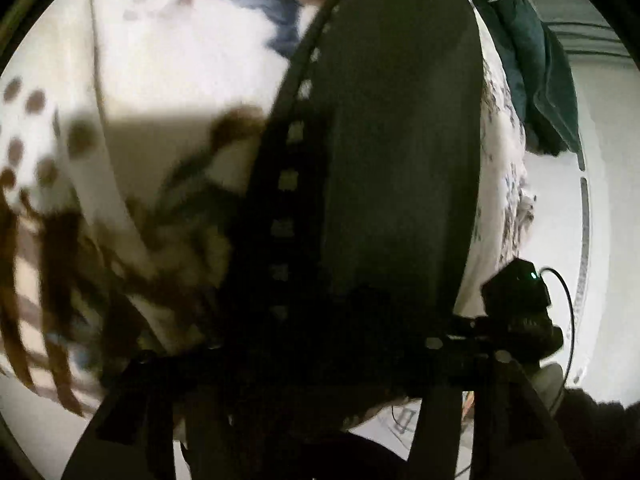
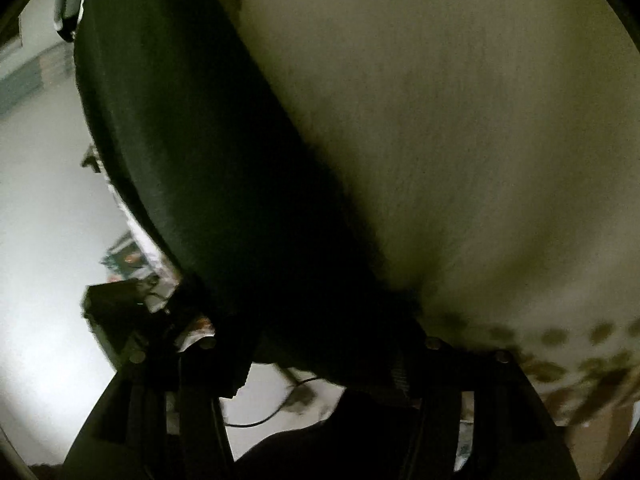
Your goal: Fold small clothes
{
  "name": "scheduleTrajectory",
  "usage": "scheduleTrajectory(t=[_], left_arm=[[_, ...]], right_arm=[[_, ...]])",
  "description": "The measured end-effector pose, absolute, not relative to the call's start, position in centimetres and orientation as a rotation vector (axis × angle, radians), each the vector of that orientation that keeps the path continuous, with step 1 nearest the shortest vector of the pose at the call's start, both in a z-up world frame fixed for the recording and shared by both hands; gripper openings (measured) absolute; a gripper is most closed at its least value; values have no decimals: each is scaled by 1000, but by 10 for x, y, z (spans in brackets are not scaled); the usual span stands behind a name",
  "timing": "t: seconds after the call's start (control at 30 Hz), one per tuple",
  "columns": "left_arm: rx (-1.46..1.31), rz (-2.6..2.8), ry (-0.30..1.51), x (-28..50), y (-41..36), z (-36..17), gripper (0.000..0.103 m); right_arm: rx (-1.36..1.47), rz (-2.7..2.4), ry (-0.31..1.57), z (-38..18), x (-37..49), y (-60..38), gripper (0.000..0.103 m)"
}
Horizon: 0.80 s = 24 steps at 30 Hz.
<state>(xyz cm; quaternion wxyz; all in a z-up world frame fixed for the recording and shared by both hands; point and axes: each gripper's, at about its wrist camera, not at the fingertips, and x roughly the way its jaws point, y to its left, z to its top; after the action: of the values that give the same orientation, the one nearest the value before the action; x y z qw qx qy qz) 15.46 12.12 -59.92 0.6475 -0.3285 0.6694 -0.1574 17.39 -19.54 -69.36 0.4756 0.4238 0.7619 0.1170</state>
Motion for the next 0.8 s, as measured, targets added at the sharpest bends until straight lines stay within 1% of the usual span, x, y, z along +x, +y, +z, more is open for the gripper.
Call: scheduleTrajectory(t=[0.13,0.23,0.3,0.47,0.53,0.6,0.63,0.67,0.7,0.73,0.77,0.8], left_arm=[[-760,-317,1509,142,134,-586,51],[-630,-255,1552,130,141,-587,51],[-622,-267,1562,127,140,-590,51],[-740,-351,1574,138,114,-601,59],[-778,-332,1557,135,111,-611,59],[-834,-309,1517,132,116,-609,57],[-847,-296,1496,129,118,-606,50],[-831,-278,1487,127,119,-603,25],[-809,-265,1484,124,121,-600,15],[-810,-267,1475,121,122,-599,11],[-820,-264,1464,119,125,-595,8],[-823,-265,1460,118,124,-593,7]], right_arm=[[1033,319,1891,-695,169,-190,59],[1006,322,1900,-694,169,-184,59],[988,323,1903,-692,172,-192,59],[965,340,1917,-684,171,-206,59],[981,341,1930,-685,170,-191,59],[1007,335,1924,-688,175,-181,59],[1015,325,1912,-688,174,-181,56],[1020,319,1906,-687,177,-180,45],[1021,317,1902,-687,176,-181,24],[1025,312,1890,-685,174,-183,18],[1043,313,1873,-683,173,-184,14],[1049,312,1860,-680,173,-184,13]])
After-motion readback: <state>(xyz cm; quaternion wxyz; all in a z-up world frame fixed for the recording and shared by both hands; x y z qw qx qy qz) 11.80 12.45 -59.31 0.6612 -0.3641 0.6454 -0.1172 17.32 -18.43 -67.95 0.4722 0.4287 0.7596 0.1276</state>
